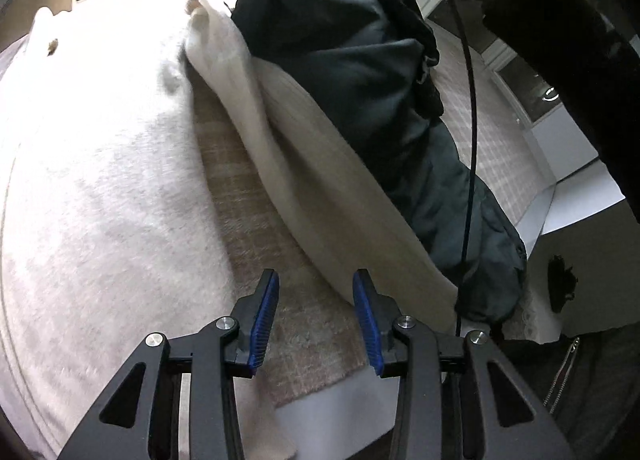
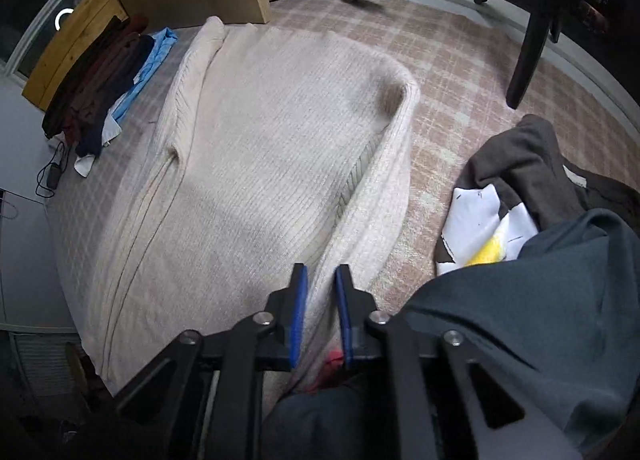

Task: Fold clothes

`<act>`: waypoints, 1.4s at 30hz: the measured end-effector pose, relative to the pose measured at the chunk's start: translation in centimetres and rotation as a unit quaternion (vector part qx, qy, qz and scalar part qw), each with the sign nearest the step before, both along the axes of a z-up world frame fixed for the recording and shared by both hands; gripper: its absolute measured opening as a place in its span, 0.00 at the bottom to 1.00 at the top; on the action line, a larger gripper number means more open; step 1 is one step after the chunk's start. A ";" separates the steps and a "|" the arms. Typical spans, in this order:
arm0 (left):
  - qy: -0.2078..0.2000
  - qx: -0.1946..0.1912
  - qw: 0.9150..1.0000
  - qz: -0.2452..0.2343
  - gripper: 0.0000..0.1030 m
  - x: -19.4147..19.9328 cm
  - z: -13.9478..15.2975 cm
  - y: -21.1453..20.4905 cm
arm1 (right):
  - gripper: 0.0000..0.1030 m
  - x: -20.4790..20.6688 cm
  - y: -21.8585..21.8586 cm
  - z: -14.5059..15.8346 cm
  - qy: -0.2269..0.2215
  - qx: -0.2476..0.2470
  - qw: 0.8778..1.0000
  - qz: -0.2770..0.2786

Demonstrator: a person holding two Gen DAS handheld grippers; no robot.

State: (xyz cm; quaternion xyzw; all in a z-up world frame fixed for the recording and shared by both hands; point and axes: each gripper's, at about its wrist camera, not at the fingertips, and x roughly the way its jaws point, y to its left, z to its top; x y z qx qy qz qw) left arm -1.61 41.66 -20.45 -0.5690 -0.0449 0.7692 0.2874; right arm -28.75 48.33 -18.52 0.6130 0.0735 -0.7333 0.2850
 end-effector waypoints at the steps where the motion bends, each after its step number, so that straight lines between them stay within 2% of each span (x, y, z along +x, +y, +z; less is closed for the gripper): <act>1: -0.002 -0.002 1.000 -0.004 0.38 -0.1 0.0 0.5 | 0.10 0.0 0.2 0.1 0.002 -0.002 1.000 0.001; 6: 0.000 -0.004 1.000 -0.026 0.40 -0.4 -0.3 2.1 | 0.07 -0.2 1.2 1.1 0.013 -0.012 1.000 -0.010; 8: 0.007 0.000 1.000 -0.027 0.37 -0.7 -0.3 2.5 | 0.07 -0.5 1.4 1.1 0.009 -0.016 1.000 -0.017; 9: 0.009 0.006 1.000 -0.025 0.24 -0.9 -0.4 2.5 | 0.07 -0.6 1.6 1.1 0.005 -0.017 1.000 -0.020; 10: 0.008 0.010 1.000 -0.022 0.01 -1.1 -0.6 2.6 | 0.07 -0.7 1.7 1.1 0.002 -0.019 1.000 -0.023; 11: 0.004 0.014 1.000 -0.018 0.03 -1.4 -0.6 2.4 | 0.08 -0.7 1.7 1.1 -0.002 -0.023 0.999 -0.026; 13: 0.004 0.026 1.000 -0.014 0.03 -1.6 -0.6 2.1 | 0.21 -1.0 1.6 1.1 -0.011 -0.028 0.999 -0.035; 14: 0.007 0.026 1.000 -0.016 0.03 -1.6 -0.4 2.0 | 0.37 -1.1 1.5 1.0 -0.017 -0.029 0.999 -0.040; 15: 0.011 0.026 0.999 -0.019 0.03 -1.6 -0.1 1.9 | 0.45 -1.3 1.4 1.0 -0.022 -0.030 0.998 -0.044; 20: 0.026 0.030 0.999 -0.022 0.03 -1.6 1.1 1.6 | 0.45 -1.8 -0.5 0.3 -0.029 -0.022 0.999 -0.024; 22: 0.028 0.032 0.999 -0.022 0.03 -1.5 1.6 1.4 | 0.45 -1.9 -1.1 -0.9 -0.027 0.018 0.999 -0.020; 23: 0.029 0.034 0.999 -0.022 0.03 -1.4 1.9 1.3 | 0.40 -2.0 -1.4 -1.4 -0.025 0.036 0.999 -0.019; 24: 0.030 0.039 0.999 -0.019 0.03 -1.4 2.3 0.9 | 0.22 -2.1 -1.2 -1.6 -0.020 0.032 0.999 -0.021; 26: 0.033 0.052 0.998 -0.013 0.03 -1.4 3.2 0.0 | 0.06 -2.4 -0.7 -1.5 -0.015 0.014 0.999 -0.030; 28: 0.034 0.065 0.997 -0.009 0.03 -1.1 4.3 -1.3 | 0.06 -2.6 0.1 -0.3 -0.007 -0.020 0.999 -0.041; 32: 0.035 0.096 0.995 -0.003 0.03 -0.8 6.7 -4.8 | 0.05 -3.4 0.7 2.7 0.015 -0.049 0.997 -0.058; 35: 0.033 0.097 0.995 0.015 0.03 -0.9 7.3 -7.6 | 0.05 -4.4 -0.7 4.1 0.029 -0.036 0.997 -0.057; 38: 0.026 0.075 0.995 0.054 0.03 -1.2 6.3 -11.3 | 0.05 -5.6 -3.5 4.0 0.040 -0.023 0.998 -0.037; 40: 0.013 0.062 0.994 0.094 0.03 -1.6 5.0 -14.1 | 0.06 -6.1 -5.7 3.0 0.026 -0.029 0.999 -0.028; 42: -0.009 0.074 0.990 0.122 0.03 -1.9 3.6 -16.2 | 0.08 -6.1 -7.1 2.1 0.020 -0.007 1.000 -0.021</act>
